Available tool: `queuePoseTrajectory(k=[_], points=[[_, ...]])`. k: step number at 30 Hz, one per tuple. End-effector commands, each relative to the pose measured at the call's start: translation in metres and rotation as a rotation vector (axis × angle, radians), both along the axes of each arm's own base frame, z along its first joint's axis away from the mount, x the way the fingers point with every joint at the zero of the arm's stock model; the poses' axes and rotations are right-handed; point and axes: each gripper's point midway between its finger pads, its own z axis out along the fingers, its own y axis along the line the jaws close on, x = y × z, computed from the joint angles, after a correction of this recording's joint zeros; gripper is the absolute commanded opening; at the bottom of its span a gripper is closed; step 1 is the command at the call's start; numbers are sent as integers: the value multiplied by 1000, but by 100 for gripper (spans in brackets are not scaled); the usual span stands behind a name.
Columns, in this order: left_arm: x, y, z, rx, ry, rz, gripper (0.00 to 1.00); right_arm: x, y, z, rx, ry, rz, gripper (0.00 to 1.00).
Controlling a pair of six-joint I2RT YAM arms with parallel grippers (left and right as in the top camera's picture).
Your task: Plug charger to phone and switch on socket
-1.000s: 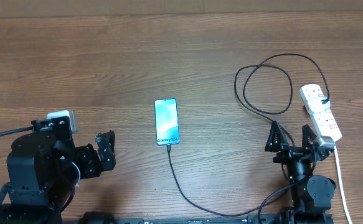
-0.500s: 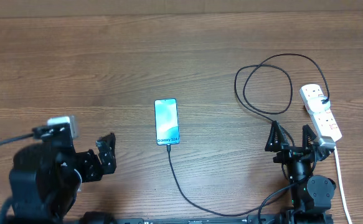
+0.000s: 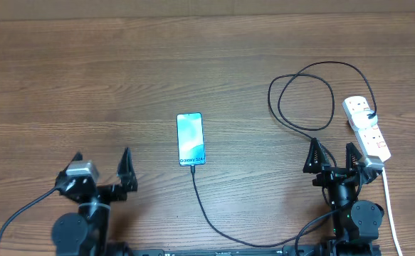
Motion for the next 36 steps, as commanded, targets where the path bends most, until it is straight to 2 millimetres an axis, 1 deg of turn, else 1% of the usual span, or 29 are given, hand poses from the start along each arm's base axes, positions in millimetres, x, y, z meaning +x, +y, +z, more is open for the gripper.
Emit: queuePoseTrajectory(k=[1,6,11,13,18,36], points=[[13,0,-29,65,-40,-9,100,0,-1,-1,-4,-7,-6,100],[24,1,-58,83,-104,-7,99,0,-1,-1,-4,-7,-6,100],[23,3,-80,147,-25,-6,100,0,-1,-1,-4,-7,-6,100],[24,1,-80,175,-25,-18,100,0,-1,-1,-4,-7,-6,100],[24,-1,-79,163,-29,-26,99,0,-1,-1,-4,-7,-6,100],[24,0,-79,164,-29,-19,100,0,-1,-1,-4,-7,-6,100]])
